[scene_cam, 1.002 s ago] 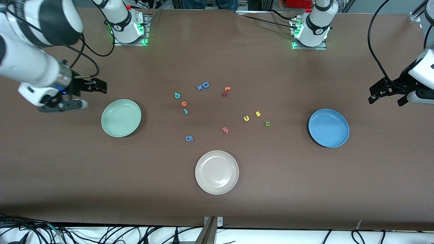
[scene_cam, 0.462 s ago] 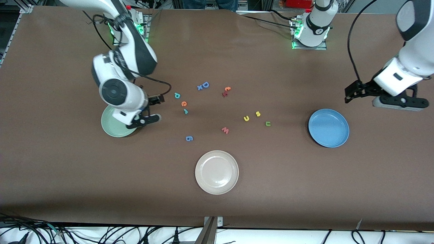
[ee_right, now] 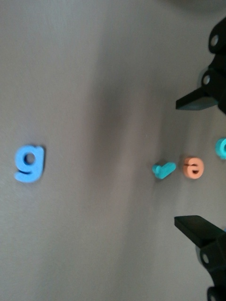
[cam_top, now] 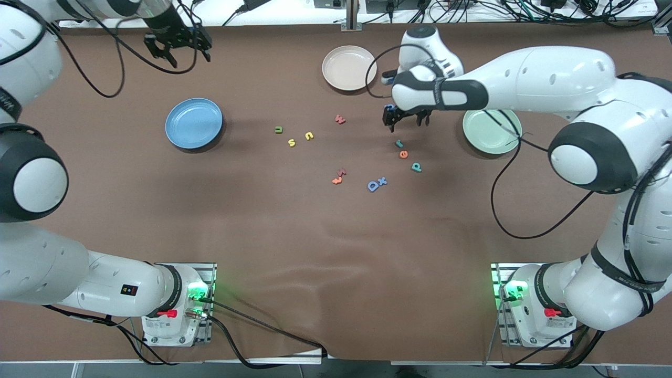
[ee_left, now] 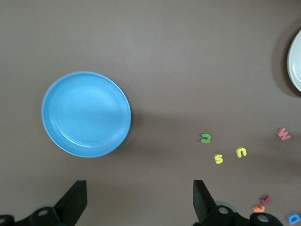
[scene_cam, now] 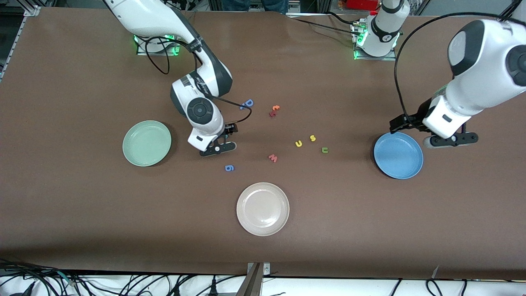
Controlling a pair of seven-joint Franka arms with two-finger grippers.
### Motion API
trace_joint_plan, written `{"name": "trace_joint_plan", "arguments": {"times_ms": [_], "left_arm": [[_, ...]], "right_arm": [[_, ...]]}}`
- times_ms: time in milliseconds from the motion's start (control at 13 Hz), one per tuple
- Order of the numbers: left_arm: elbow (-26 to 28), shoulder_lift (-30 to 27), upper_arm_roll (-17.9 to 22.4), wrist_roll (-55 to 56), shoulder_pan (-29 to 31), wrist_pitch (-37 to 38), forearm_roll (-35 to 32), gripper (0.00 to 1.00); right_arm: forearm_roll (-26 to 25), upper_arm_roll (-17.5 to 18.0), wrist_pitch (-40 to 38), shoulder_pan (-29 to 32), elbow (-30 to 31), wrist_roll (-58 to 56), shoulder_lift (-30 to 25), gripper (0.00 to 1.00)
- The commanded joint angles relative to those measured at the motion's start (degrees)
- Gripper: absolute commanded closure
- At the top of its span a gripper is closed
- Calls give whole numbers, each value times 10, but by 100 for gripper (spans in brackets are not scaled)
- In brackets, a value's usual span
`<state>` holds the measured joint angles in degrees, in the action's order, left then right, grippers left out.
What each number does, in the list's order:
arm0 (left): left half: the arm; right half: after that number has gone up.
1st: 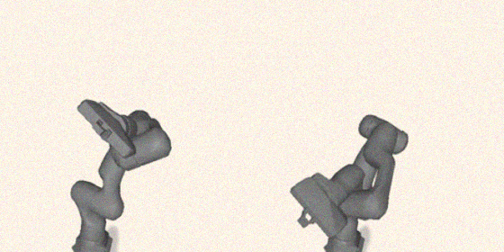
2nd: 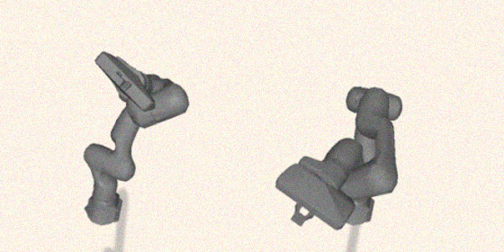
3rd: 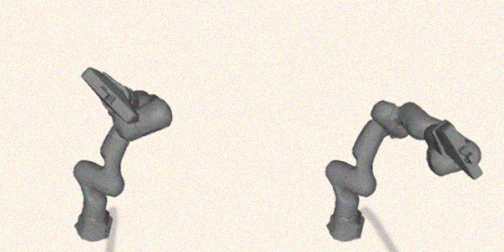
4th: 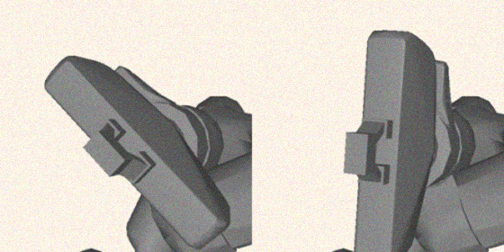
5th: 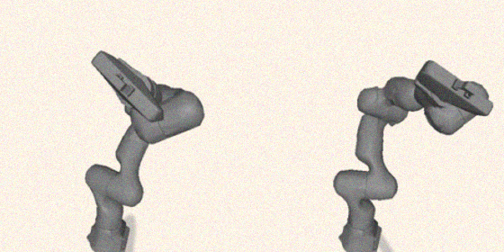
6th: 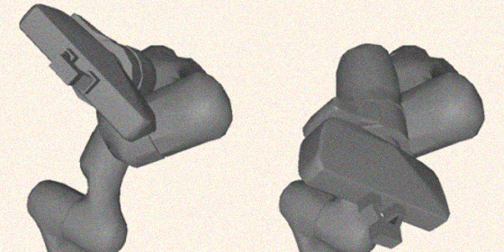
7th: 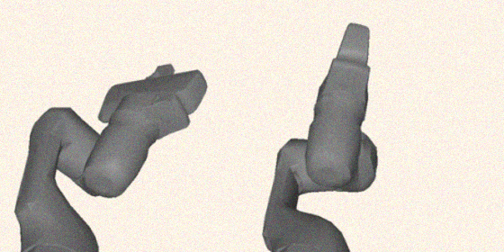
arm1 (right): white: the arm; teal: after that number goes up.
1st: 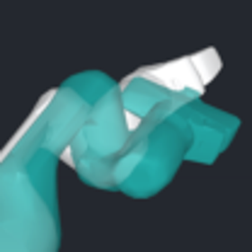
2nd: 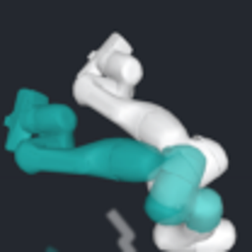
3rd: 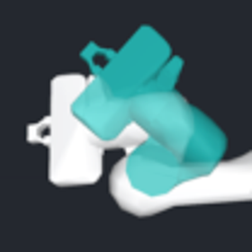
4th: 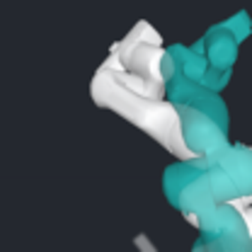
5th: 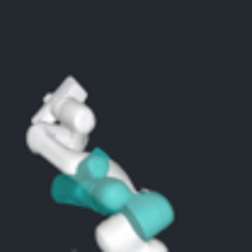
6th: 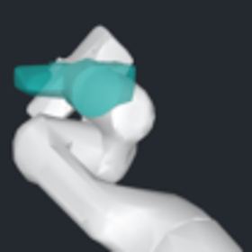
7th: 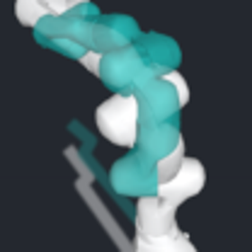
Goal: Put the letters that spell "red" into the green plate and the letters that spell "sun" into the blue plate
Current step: 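Move the right gripper to a teal letter while the left gripper advances, then place the teal letter on the green plate while the left gripper grips 'u'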
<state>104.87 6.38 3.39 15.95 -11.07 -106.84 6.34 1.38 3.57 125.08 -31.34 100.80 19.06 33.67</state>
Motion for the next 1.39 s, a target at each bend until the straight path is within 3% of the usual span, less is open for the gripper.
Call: {"name": "trace_joint_plan", "arguments": {"times_ms": [0, 231, 694, 848, 925, 1156, 1310], "left_arm": [[-5, 18, 1, 61, -35, -6, 11, 3], [-5, 56, 0, 100, -63, -55, 7, 3], [19, 169, 1, 181, -130, -241, -21, 7], [100, 158, 2, 182, -141, -347, -44, 7], [129, 157, 3, 182, -144, -388, -47, 7], [144, 159, 3, 184, -152, -414, -47, 9], [144, 179, 3, 192, -165, -414, -46, 12]], "right_arm": [[6, -4, 31, -6, 18, 4, 9, 19], [6, -4, 90, -14, 49, 4, 15, 47], [6, -4, 91, -20, 56, 4, 17, 51], [6, -4, 91, -21, 56, 4, 17, 60], [5, -4, 91, -21, 56, 3, 17, 70], [3, -4, 90, -22, 55, 2, 17, 98], [3, -4, 85, -23, 52, -5, 10, 100]]}}
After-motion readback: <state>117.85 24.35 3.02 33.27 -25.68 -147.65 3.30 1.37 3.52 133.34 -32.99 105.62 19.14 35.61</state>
